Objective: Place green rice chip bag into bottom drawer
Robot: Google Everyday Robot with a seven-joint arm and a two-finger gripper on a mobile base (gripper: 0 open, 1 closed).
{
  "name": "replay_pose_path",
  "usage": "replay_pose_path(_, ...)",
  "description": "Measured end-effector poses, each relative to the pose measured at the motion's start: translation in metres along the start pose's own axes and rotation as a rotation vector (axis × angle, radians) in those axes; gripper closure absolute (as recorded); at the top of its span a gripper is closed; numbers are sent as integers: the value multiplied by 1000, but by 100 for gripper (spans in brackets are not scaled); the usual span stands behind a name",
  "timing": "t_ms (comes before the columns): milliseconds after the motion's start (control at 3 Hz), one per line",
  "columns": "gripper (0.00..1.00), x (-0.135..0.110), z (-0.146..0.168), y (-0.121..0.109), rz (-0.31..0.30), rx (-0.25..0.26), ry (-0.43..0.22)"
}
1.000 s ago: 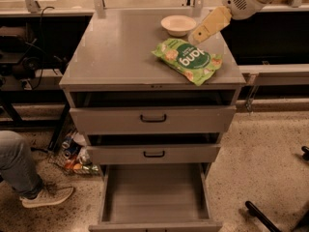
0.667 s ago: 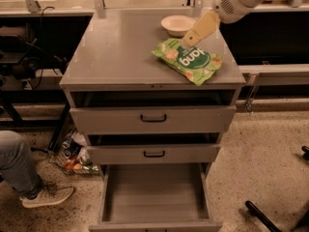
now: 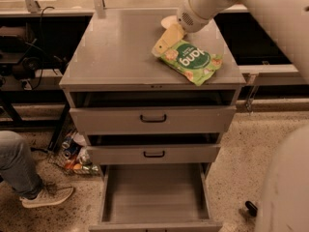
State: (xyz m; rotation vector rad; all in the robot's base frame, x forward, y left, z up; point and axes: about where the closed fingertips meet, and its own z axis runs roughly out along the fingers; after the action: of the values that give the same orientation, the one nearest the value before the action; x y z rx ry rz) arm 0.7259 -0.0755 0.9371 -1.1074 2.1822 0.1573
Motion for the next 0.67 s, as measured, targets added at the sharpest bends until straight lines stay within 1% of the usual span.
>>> replay_pose_path(333,0,-2,32,-8,51,-17,-8)
replay_pose_path(667,0,6,42,-32,154,30,-57)
